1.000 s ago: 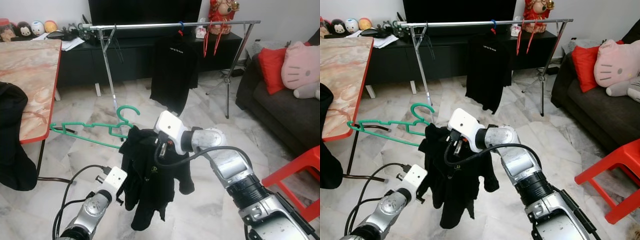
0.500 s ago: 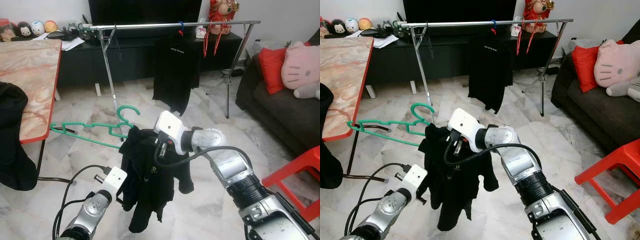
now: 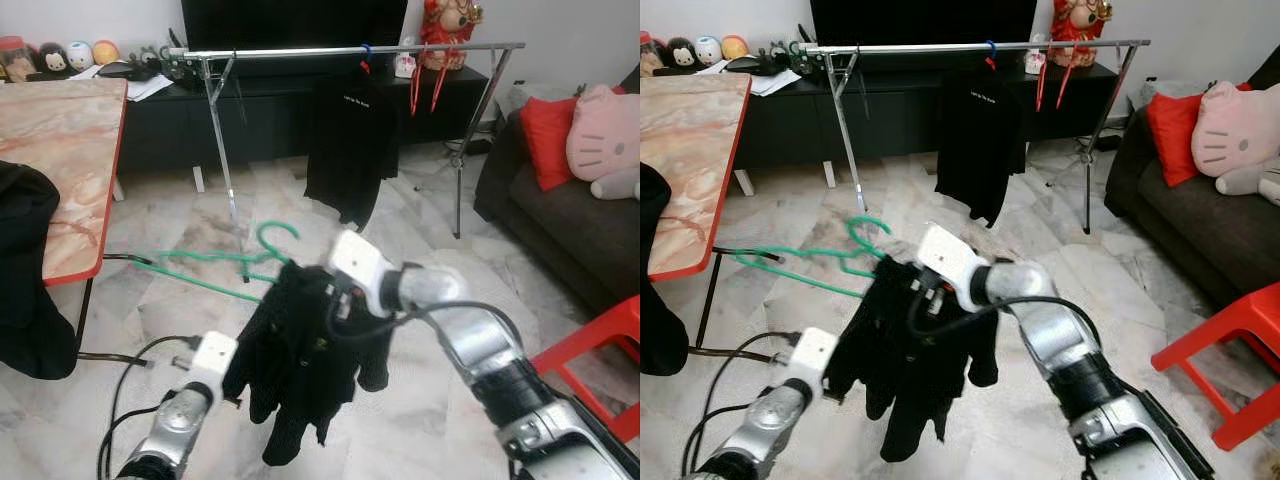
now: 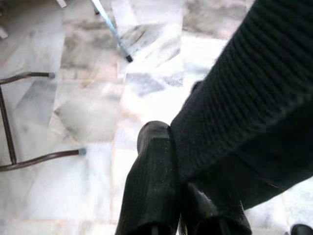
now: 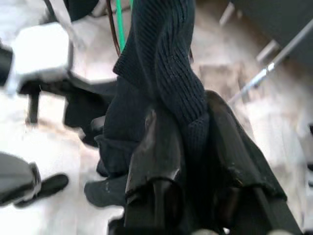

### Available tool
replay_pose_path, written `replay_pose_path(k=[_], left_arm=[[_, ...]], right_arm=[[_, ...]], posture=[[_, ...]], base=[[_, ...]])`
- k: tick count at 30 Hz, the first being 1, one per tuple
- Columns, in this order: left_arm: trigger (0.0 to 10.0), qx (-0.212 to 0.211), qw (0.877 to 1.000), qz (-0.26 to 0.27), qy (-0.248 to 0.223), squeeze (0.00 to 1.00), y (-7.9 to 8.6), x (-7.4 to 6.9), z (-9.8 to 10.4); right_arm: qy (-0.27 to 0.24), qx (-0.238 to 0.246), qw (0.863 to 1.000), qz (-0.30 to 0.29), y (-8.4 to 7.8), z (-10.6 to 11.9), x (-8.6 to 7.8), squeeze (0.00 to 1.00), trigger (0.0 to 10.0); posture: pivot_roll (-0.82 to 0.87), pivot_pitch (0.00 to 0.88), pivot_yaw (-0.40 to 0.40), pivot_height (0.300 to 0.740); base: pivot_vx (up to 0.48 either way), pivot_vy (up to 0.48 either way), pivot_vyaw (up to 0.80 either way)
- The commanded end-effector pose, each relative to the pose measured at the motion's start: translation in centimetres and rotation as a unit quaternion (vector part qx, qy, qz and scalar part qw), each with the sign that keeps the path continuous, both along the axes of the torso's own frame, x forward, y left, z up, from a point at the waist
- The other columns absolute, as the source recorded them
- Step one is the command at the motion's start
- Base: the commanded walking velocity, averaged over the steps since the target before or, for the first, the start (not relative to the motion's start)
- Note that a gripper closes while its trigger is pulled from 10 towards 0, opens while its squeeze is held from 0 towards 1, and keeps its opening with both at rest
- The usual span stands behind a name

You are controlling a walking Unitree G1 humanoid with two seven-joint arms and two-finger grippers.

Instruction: Hang hanger

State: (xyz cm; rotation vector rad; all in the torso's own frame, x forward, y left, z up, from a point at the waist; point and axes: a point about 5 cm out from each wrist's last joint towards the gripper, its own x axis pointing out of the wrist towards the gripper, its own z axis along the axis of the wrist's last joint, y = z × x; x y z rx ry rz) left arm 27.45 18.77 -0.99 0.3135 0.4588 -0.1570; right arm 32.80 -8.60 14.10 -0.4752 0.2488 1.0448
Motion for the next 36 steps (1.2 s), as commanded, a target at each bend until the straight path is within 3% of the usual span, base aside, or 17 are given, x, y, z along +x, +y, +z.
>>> replay_pose_path(k=[1,4,6,7,8,9,14,15,16,25,28,31,34,36], left_arm=[[0.0,-0.006,1.0,0.006,0.006,0.0,-0.3,-0.2,-0.3],[0.0,-0.003,1.0,0.01,0.004,0.0,-0.3,-0.1,-0.2],[4.2,-0.006,1.0,0.029,0.007,0.0,0.0,-0.1,-0.2],[7.6,-0.006,0.999,0.032,0.009,0.0,0.1,-0.1,-0.3],[7.6,-0.006,0.999,0.033,0.01,0.0,0.1,-0.1,-0.3],[10.0,-0.012,0.999,0.034,0.02,0.0,0.2,-0.2,-0.4],[10.0,-0.02,0.999,0.034,0.028,0.0,0.4,-0.5,-0.7],[10.0,-0.019,0.999,0.035,0.028,0.0,0.4,-0.6,-0.7],[10.0,-0.018,0.999,0.036,0.03,0.0,0.6,-0.7,-0.8],[10.0,-0.026,0.998,0.041,0.039,0.0,0.9,-0.9,-0.9],[10.0,-0.027,0.998,0.042,0.04,0.0,1.0,-0.9,-0.9],[10.0,-0.028,0.998,0.041,0.042,0.0,1.0,-0.8,-0.9],[10.0,-0.028,0.998,0.04,0.042,0.0,1.0,-0.8,-0.9],[10.0,-0.029,0.998,0.039,0.043,0.0,1.0,-0.8,-0.9]], right_arm=[[-0.021,0.01,1.0,-0.004,0.1,1.1,0.4,0.0,0.0],[-0.019,0.009,1.0,-0.008,0.0,0.9,0.4,0.0,0.0],[-0.015,0.009,1.0,-0.015,-0.3,0.6,0.3,0.0,0.0],[-0.015,0.009,1.0,-0.017,-0.4,0.6,0.3,0.0,0.0],[-0.015,0.009,1.0,-0.017,-0.5,0.5,0.3,0.0,0.0],[-0.013,0.014,1.0,-0.02,-1.1,0.5,0.4,0.0,0.0],[0.006,0.02,1.0,-0.012,-2.6,0.1,0.1,0.0,0.0],[0.011,-0.001,1.0,-0.008,-3.2,-0.4,0.0,0.0,0.0],[0.016,-0.059,0.998,-0.022,-5.0,-1.6,-0.1,0.0,0.0],[0.045,-0.145,0.988,-0.02,-9.1,-3.2,-1.0,0.0,0.0],[0.053,-0.158,0.986,-0.003,-9.6,-3.5,-1.3,0.0,0.0],[0.058,-0.136,0.989,0.004,-9.6,-3.4,-1.3,0.0,0.0],[0.059,-0.153,0.986,0.018,-9.8,-3.6,-1.6,0.0,0.0],[0.06,-0.2,0.978,0.031,-10.6,-4.1,-1.9,0.0,0.0]], posture=[[-0.04,0.0,-0.104,0.74],[-0.03,0.0,-0.105,0.74],[-0.03,0.0,-0.105,0.74],[-0.03,0.0,-0.107,0.74],[-0.03,0.0,-0.107,0.74],[-0.03,0.0,-0.107,0.74],[-0.03,0.0,-0.104,0.74],[-0.03,0.0,-0.105,0.74],[-0.03,0.0,-0.107,0.74],[-0.03,0.0,-0.1,0.74],[-0.03,0.0,-0.099,0.74],[-0.03,0.0,-0.098,0.74],[-0.03,0.0,-0.096,0.74],[-0.03,0.0,-0.096,0.74]], base=[[0.0,0.0,0.0],[0.0,0.0,0.0],[0.0,0.0,0.0],[0.0,0.0,0.0],[0.0,0.0,0.0],[0.0,0.0,0.0],[0.0,0.0,0.0],[0.0,0.0,0.0],[0.0,0.0,0.0],[0.0,0.0,0.0],[0.0,0.0,0.0],[0.0,0.0,0.0],[0.0,0.0,0.0],[0.0,0.0,0.0]])
